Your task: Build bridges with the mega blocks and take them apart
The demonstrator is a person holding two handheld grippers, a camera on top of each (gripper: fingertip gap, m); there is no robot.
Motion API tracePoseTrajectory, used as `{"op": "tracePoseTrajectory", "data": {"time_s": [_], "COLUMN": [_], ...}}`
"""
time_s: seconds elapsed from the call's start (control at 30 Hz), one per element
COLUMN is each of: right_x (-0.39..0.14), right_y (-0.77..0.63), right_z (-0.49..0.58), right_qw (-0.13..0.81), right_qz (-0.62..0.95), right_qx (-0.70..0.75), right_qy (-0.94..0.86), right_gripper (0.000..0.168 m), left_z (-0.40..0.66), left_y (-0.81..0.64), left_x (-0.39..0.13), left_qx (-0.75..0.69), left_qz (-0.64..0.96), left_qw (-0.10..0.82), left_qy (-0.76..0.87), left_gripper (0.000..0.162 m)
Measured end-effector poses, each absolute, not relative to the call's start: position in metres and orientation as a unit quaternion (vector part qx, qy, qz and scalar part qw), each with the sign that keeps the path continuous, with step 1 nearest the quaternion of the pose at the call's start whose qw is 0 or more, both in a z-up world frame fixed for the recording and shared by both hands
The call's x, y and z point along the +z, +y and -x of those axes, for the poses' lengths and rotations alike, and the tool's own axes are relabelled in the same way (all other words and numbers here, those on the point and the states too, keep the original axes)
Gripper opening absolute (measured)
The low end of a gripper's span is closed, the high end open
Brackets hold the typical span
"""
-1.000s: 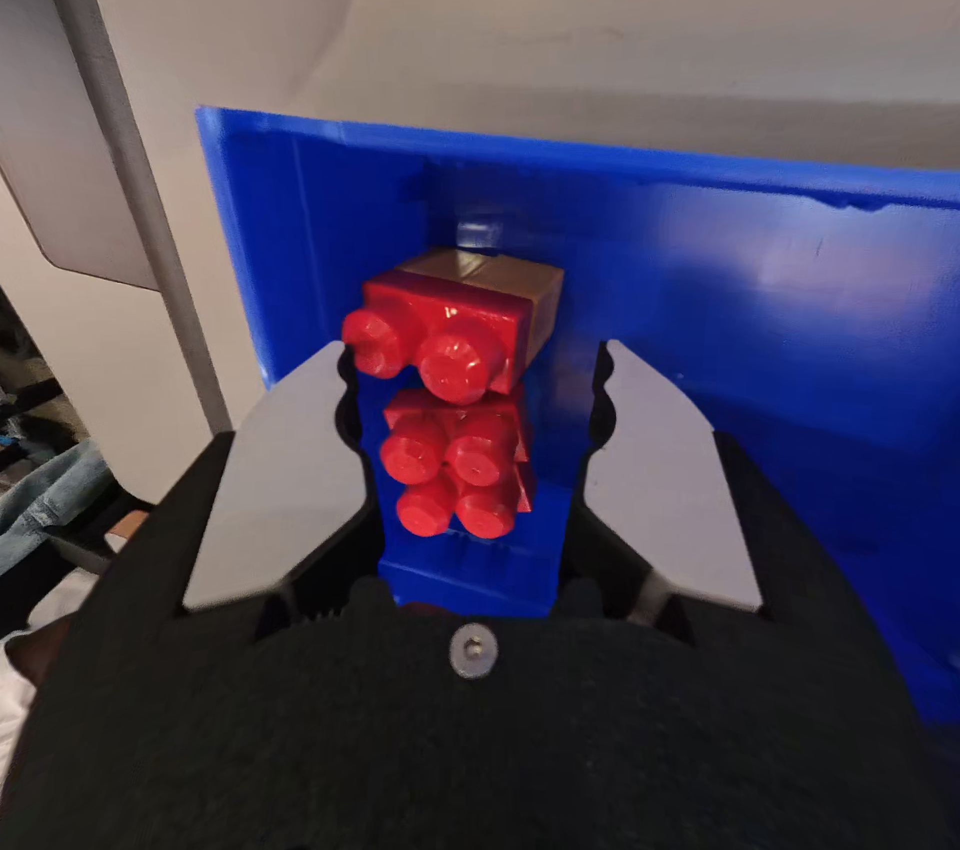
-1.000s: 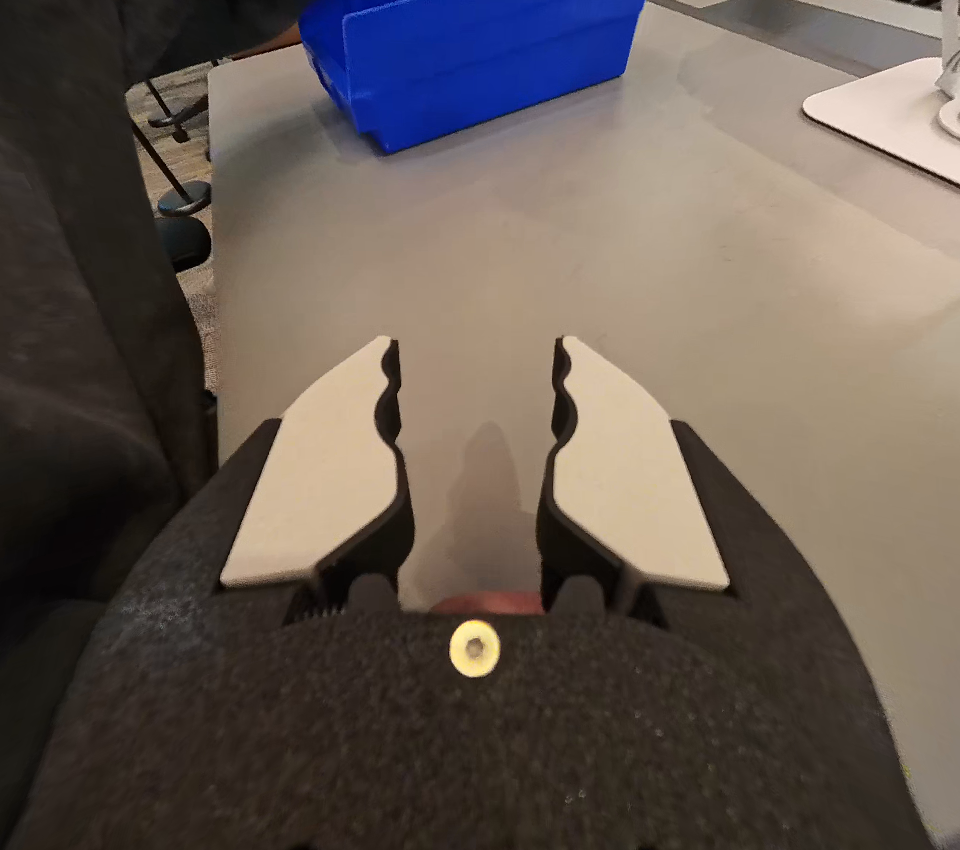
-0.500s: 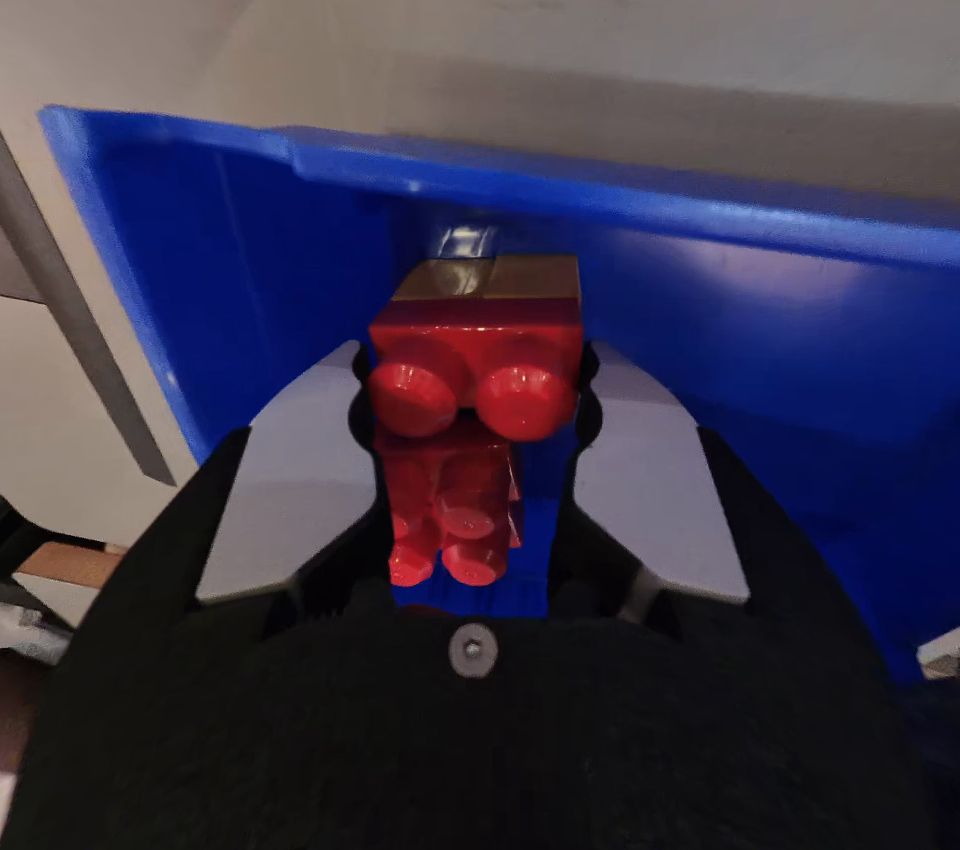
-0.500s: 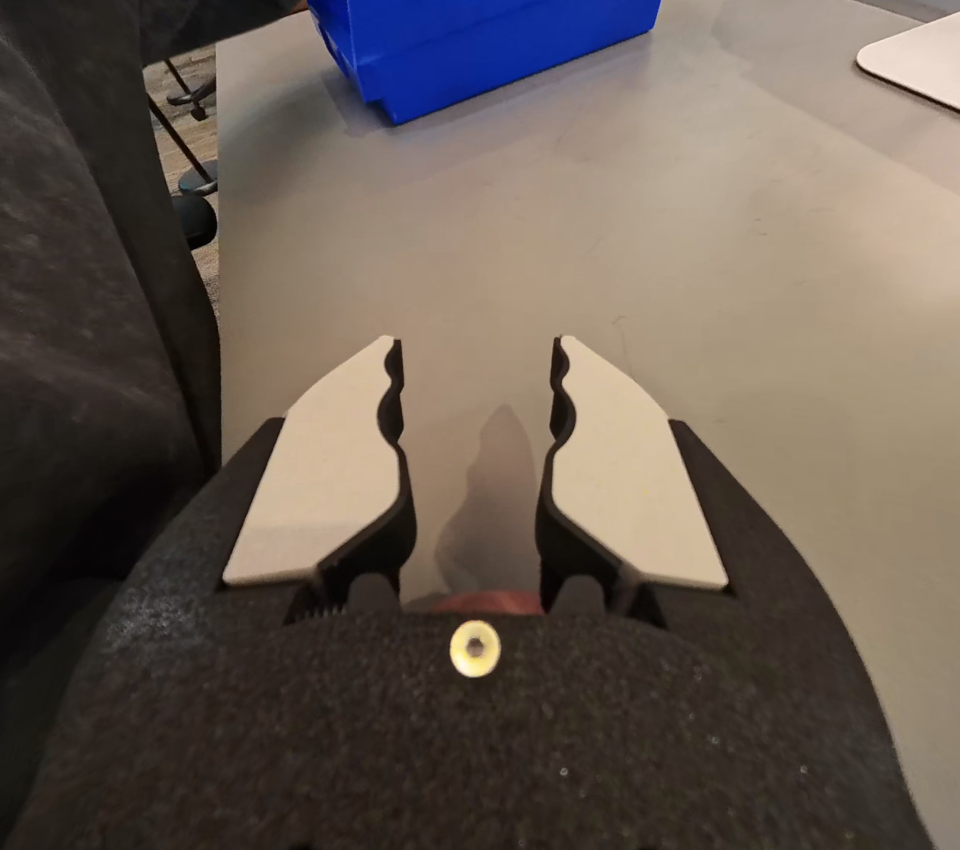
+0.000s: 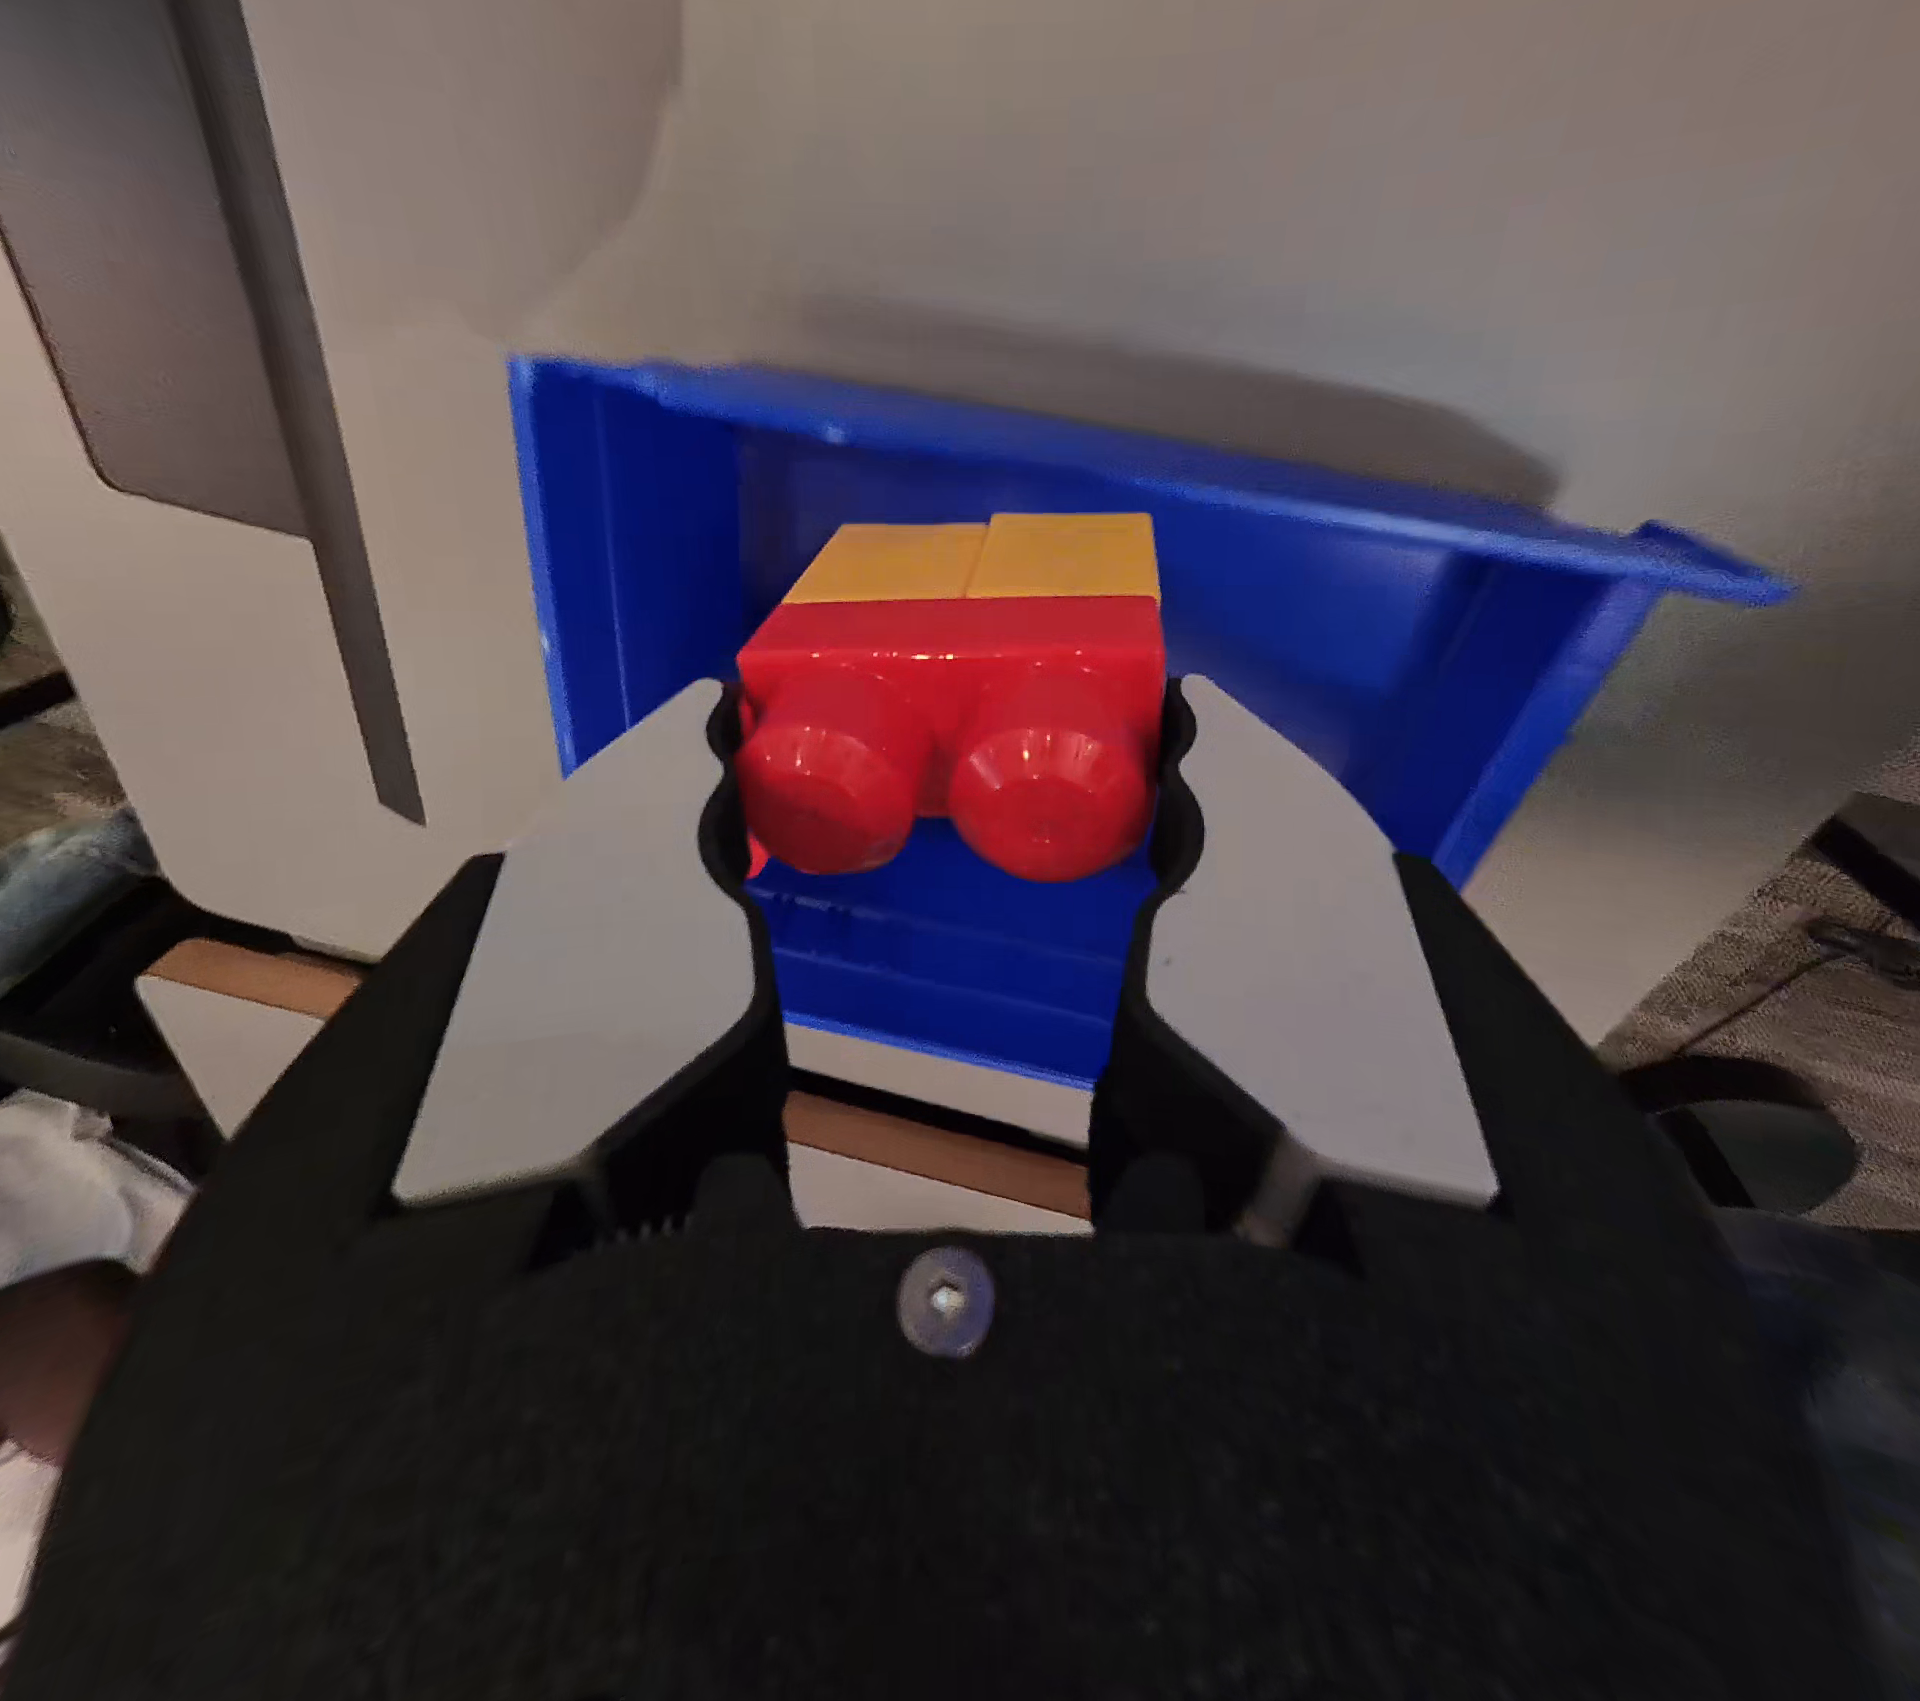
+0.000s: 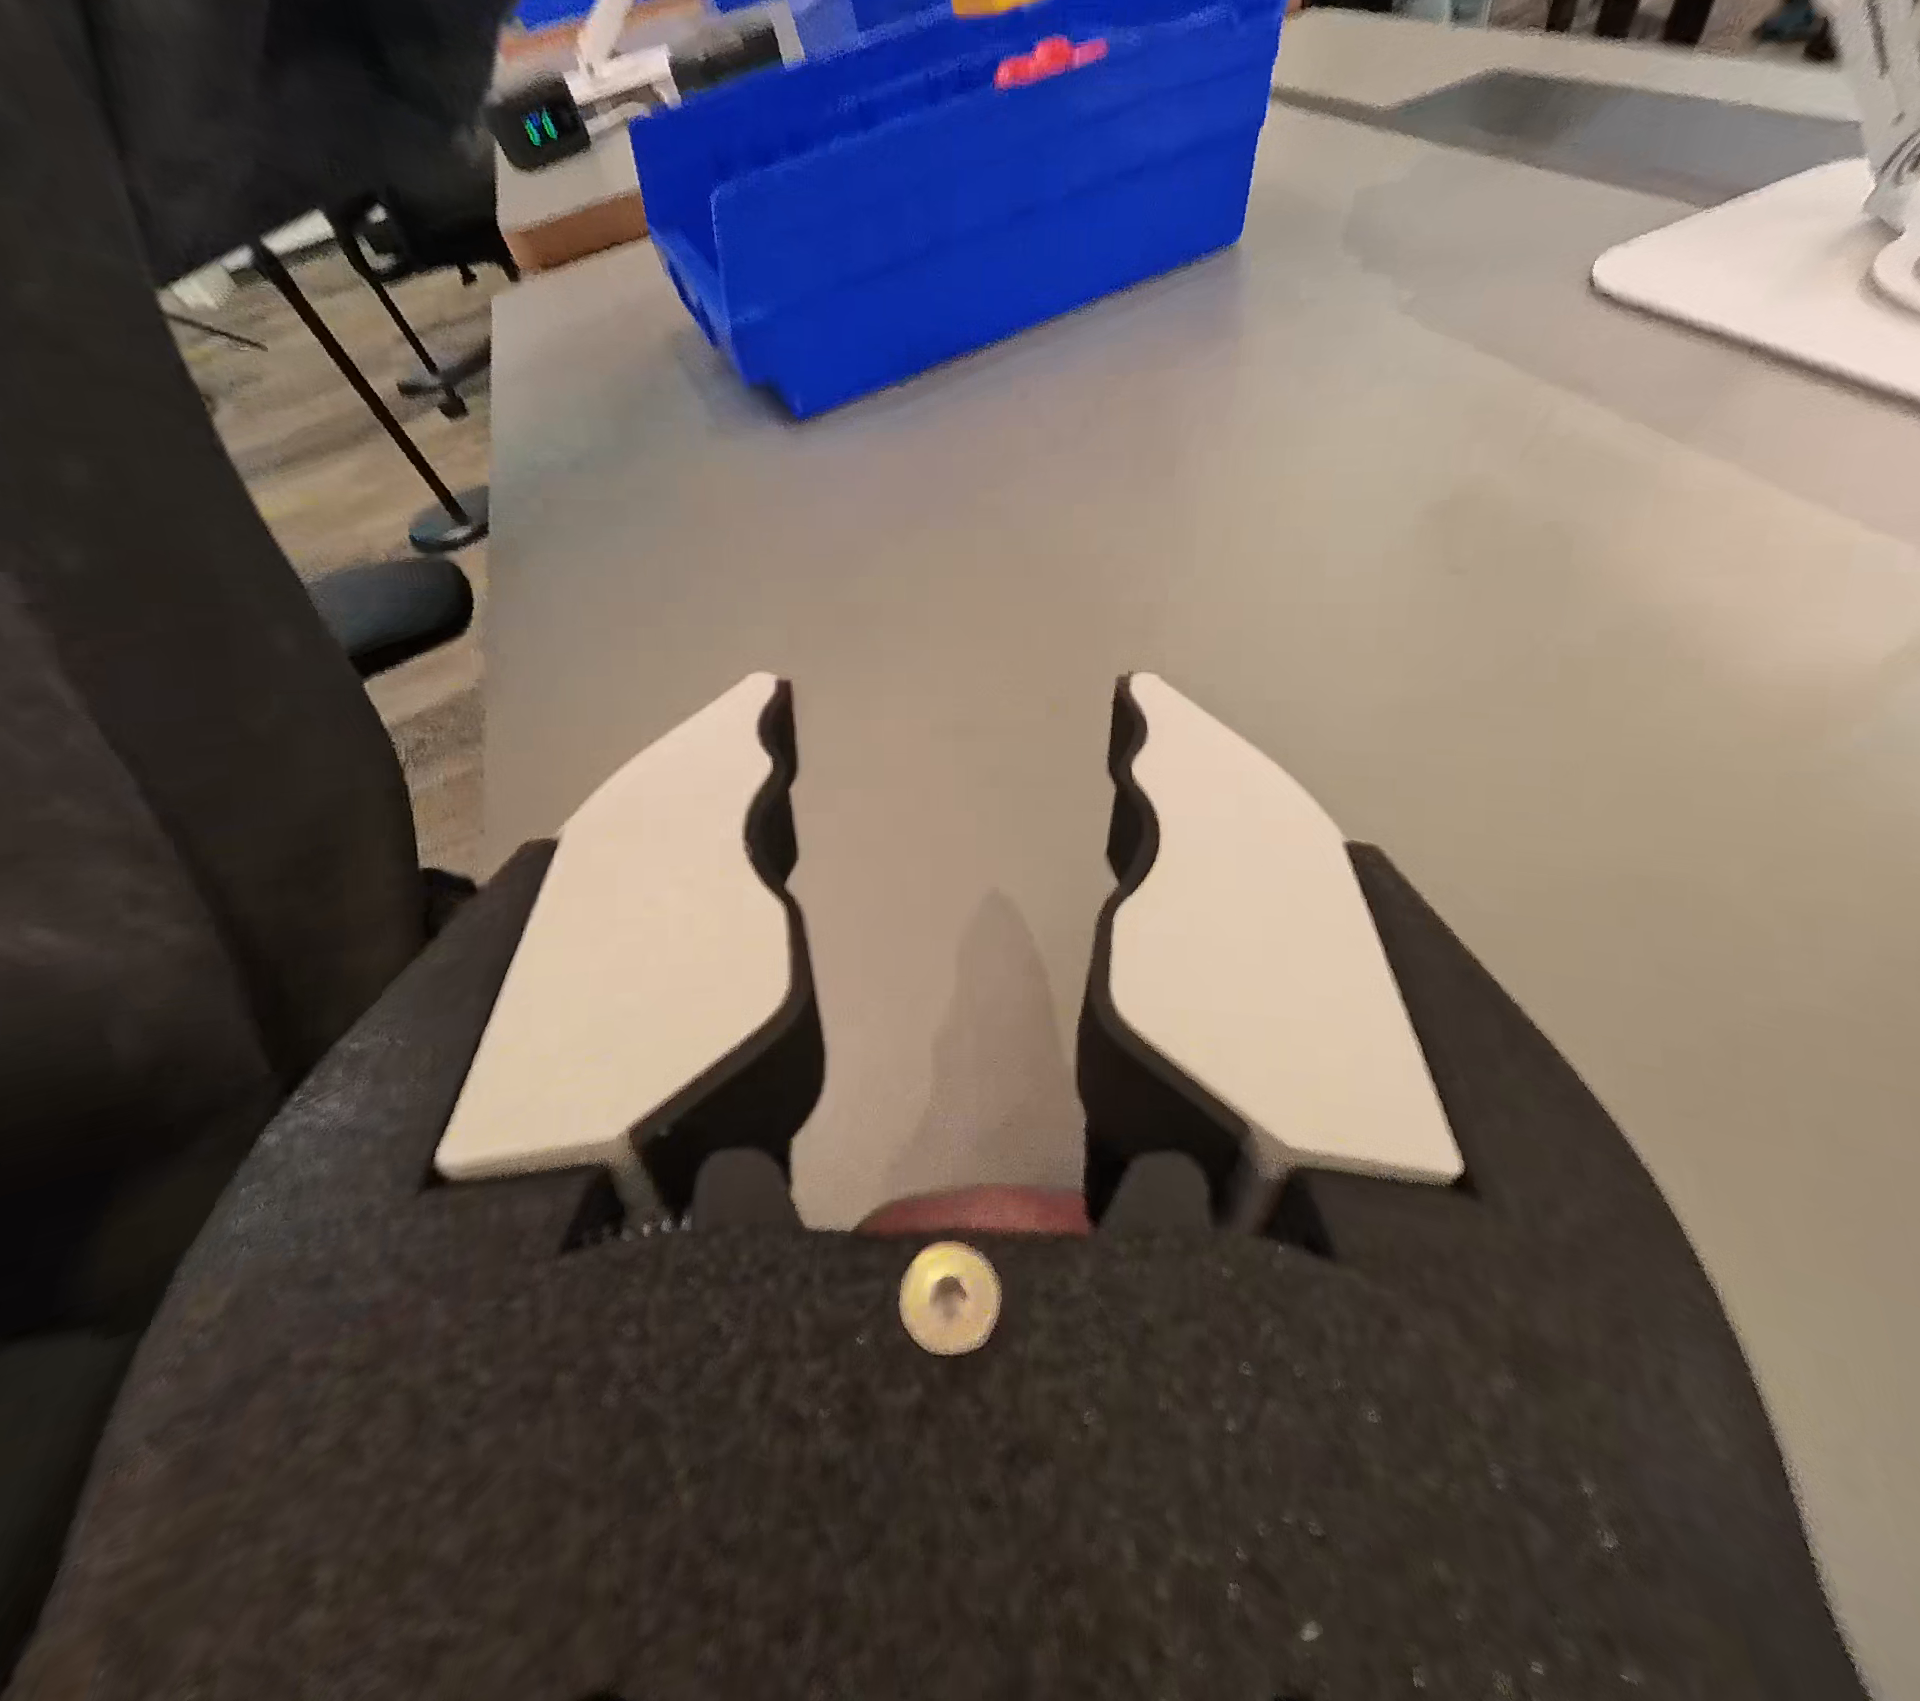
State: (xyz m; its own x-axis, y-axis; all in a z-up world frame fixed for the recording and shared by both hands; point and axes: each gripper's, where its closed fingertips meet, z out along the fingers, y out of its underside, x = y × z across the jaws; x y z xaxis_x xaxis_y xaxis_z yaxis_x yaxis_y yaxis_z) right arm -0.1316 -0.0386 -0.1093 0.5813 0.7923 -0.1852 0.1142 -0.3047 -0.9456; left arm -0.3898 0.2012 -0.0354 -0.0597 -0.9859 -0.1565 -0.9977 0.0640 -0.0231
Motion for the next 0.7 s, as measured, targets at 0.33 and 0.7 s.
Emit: {"op": "tracePoseTrajectory", "data": {"time_s": [0.33,0.7], "right_x": [-0.026,-0.029], "right_y": [0.055,0.062], "right_z": [0.157,0.172], "right_qw": [0.575,0.554], "right_qz": [0.668,0.67], "right_qx": [0.306,0.295], "right_qy": [-0.36,-0.396], "right_gripper": [0.101,0.092], "left_z": [0.236,0.142], "left_y": [0.102,0.043], "left_x": [0.0,-0.013], "left_qx": [0.014,-0.021], "left_qz": [0.606,0.544], "left_qw": [0.05,0.045], "left_qy": [0.794,0.838], "left_gripper": [0.075,0.075]}}
